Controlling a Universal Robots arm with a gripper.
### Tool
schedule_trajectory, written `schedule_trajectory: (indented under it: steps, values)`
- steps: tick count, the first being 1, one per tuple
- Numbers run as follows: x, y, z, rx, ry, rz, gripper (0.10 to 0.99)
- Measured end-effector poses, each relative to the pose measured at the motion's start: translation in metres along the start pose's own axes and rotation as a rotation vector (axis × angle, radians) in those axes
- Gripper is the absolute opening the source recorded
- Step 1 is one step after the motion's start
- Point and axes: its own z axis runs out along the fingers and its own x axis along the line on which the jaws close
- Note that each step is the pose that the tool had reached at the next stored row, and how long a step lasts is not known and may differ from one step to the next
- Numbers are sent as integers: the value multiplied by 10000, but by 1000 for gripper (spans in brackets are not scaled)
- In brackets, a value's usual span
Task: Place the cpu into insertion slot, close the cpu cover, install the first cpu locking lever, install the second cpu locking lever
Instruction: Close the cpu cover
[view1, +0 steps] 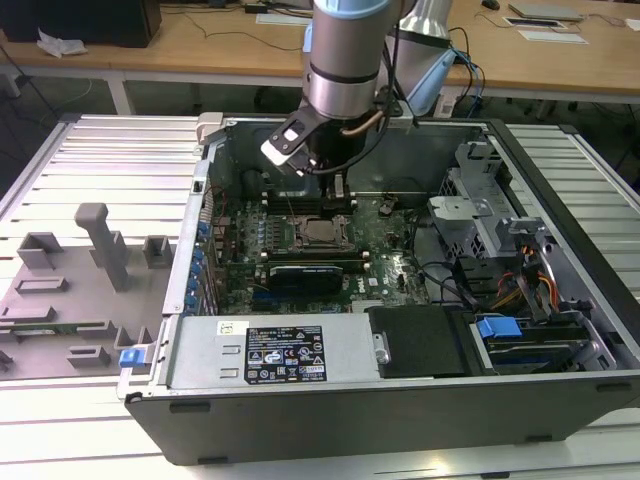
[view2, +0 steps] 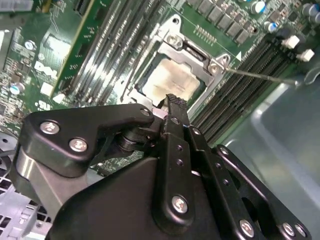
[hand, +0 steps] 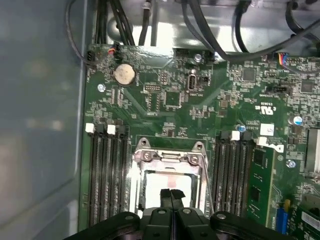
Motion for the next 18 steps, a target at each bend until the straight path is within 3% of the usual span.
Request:
schedule_trajectory:
  steps: [5,8,11,16,18]
  values:
    - [-45,-62,22,-129,-6,-3,106]
    - [-45,-66,22,-133,-9,-64,106]
    - [-46,-66,24,-111,-7,-871,106]
    - [-45,-66,28,-63,0,-2668,106]
    - [-45,-66,28,-53,1,-3027,106]
